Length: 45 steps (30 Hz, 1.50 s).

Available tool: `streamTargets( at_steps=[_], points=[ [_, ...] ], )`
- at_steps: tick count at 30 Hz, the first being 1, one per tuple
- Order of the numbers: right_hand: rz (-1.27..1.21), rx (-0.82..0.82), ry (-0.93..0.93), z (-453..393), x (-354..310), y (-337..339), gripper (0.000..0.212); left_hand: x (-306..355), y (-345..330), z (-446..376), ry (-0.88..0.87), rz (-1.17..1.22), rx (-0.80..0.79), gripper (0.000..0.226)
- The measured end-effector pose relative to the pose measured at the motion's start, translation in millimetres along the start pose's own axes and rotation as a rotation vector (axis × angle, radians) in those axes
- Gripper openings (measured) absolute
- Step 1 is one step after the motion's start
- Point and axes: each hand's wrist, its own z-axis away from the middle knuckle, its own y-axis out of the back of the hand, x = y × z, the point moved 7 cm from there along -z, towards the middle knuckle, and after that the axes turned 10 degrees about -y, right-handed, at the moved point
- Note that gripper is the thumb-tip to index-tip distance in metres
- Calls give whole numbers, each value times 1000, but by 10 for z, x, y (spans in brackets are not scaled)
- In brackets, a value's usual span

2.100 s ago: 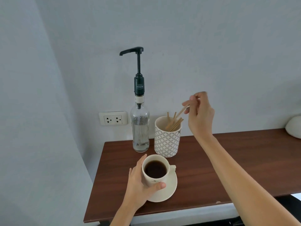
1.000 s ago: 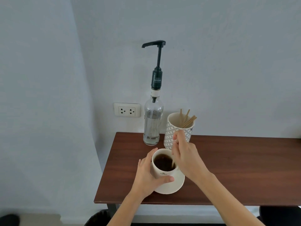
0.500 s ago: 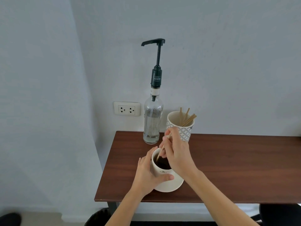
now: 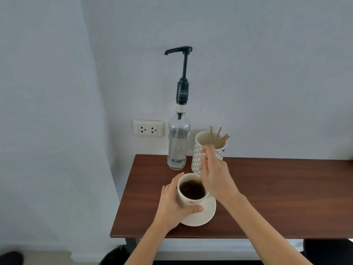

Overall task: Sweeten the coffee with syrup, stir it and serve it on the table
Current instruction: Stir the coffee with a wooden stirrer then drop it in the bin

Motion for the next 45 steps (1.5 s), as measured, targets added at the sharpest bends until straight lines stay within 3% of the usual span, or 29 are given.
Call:
streamTargets(
  at_steps=[2,5,8,12,15,17,19,23,26,28,33,36,38,40,43,45],
  points=[
    [50,-48,-6,55,37,10,11,-14,0,5,9,3,2,97],
    [-136,-155,-18,168,-133,-124,18,-10,-3,2,11,-6,-6,98],
    [-160,-79,19,75,-201,-131,9,7,-2,2,18,-14,-10,98],
    [129,-37,35,1,-36,-3,7,2,-1,12,22,-2,-3,99],
    [-75,-140,-20,140,-86,-79,9,9,-6,6,15,2,-6,97],
    [-190,-115,-32,146,-141,-124,7,18,-13,-1,15,-15,-13,95],
    [-160,-51,-17,62,-136,-89,7,24,-10,-4,10,-29,-14,94],
    [126,-39,25,34,-27,28,6,34,-5,4,3,-34,-14,91],
    [-110,-140,-65,131,-67,-62,11,37,-11,2,9,-37,-19,92],
    [-186,-95,-89,98,-72,-100,9,39,-13,0,9,-44,-20,93],
    [74,-20,-15,39,22,9,4,66,5,15,-4,-50,-3,93],
    [-87,-106,-73,117,-33,-65,8,59,0,14,3,-43,-6,92],
    [-181,-72,-91,100,-75,-93,11,47,-2,7,6,-43,-7,92],
    [-166,-37,-84,31,-80,-64,11,48,1,5,-3,-40,-4,92],
    [47,-48,-50,2,-16,-23,4,63,7,10,-5,-33,-2,91],
    [-35,-99,-82,65,-27,-57,6,61,5,7,-8,-44,-3,91]
  ],
)
